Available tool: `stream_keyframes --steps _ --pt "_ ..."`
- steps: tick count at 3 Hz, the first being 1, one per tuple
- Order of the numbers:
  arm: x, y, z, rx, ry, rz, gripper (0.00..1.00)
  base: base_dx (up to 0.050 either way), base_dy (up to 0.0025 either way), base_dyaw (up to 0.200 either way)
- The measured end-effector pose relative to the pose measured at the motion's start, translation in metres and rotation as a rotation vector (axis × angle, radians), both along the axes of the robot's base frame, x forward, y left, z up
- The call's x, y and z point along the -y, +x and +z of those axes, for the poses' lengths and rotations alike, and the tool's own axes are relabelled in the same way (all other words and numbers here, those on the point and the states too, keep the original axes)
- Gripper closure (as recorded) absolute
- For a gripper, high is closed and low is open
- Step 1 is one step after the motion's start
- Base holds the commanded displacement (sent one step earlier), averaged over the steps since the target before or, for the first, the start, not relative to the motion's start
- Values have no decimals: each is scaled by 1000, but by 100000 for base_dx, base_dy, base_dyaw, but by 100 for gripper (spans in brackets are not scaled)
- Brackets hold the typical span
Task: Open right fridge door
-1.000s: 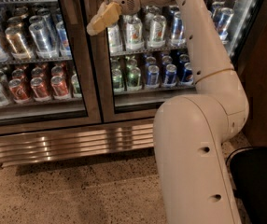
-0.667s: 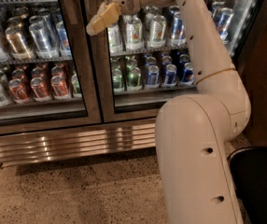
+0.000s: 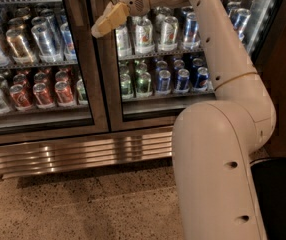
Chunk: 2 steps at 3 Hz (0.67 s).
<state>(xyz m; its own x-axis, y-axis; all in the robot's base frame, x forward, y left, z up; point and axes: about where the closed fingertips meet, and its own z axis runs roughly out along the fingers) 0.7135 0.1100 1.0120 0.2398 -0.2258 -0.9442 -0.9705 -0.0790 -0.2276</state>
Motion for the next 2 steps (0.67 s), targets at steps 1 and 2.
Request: stream_keyframes --steps 1,2 --pt "2 -1 2 -1 -1 -12 0 0 0 0" --pt "21 2 0 -39 54 -112 0 0 0 0"
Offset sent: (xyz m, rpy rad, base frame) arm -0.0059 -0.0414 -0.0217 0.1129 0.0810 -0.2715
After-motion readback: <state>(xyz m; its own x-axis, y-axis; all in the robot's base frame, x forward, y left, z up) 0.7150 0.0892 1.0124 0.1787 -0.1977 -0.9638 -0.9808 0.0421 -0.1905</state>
